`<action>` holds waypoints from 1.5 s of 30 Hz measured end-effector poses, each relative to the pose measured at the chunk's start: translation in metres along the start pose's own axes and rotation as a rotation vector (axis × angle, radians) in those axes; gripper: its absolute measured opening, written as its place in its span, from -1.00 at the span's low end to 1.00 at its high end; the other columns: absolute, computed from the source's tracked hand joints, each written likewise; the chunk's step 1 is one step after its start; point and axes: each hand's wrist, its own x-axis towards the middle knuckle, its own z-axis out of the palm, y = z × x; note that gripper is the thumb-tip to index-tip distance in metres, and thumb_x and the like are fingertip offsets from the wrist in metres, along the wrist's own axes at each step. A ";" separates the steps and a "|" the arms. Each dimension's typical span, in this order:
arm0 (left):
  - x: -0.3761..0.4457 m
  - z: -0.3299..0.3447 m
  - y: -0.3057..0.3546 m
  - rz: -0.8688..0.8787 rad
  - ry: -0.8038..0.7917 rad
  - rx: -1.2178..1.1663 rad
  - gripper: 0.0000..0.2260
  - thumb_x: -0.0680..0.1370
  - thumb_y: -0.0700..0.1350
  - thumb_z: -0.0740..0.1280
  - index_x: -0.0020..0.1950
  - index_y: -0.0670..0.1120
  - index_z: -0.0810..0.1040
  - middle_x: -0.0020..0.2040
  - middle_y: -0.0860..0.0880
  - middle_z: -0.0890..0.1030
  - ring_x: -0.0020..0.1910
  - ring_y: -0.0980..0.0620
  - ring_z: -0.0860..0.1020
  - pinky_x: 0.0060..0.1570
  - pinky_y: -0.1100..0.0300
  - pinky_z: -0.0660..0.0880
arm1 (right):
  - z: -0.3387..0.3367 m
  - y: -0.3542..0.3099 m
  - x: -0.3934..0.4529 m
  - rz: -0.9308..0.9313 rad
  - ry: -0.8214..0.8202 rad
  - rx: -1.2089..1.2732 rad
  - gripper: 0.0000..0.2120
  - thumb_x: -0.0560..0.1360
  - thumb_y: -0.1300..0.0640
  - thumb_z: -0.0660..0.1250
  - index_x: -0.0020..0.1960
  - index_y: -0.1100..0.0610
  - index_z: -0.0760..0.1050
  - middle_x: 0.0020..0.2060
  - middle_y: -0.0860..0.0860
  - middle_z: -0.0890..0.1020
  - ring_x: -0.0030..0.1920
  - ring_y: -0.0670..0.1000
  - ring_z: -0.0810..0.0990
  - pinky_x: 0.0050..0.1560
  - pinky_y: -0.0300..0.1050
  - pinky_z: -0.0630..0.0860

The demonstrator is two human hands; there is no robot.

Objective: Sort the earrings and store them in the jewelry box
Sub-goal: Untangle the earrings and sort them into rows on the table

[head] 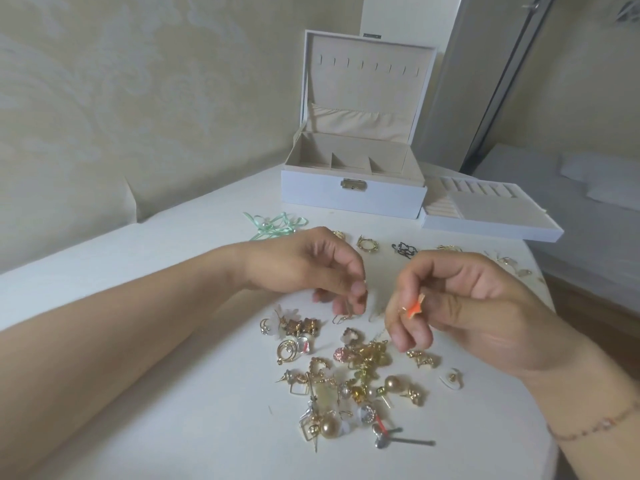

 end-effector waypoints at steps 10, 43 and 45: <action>-0.012 -0.007 0.018 -0.218 -0.445 0.208 -0.93 0.55 -0.23 0.35 -0.12 -0.14 0.60 -0.29 -0.08 0.60 -0.36 -0.05 0.44 -0.35 0.12 0.32 | -0.002 0.004 0.006 -0.083 -0.144 0.486 -0.95 0.55 0.28 0.28 -0.01 0.26 0.45 -0.31 0.13 0.57 -0.16 0.19 0.53 -0.05 0.04 0.47; 0.002 0.008 0.003 0.119 -0.283 -0.609 -0.86 0.54 -0.12 0.35 -0.12 -0.19 0.51 -0.30 -0.09 0.49 -0.25 -0.06 0.49 -0.09 0.08 0.42 | -0.005 -0.004 -0.004 0.112 0.164 -0.378 -0.71 0.38 0.11 0.49 -0.32 0.07 0.37 -0.55 0.09 0.49 -0.52 0.02 0.42 -0.45 -0.22 0.39; 0.002 0.007 0.002 0.127 -0.256 -0.651 -0.86 0.53 -0.13 0.36 -0.13 -0.19 0.50 -0.30 -0.10 0.49 -0.25 -0.06 0.51 -0.07 0.04 0.40 | 0.001 -0.006 -0.002 0.115 0.177 -0.471 -0.82 0.41 0.11 0.45 -0.23 0.05 0.44 -0.51 0.04 0.40 -0.48 -0.02 0.34 -0.41 -0.25 0.35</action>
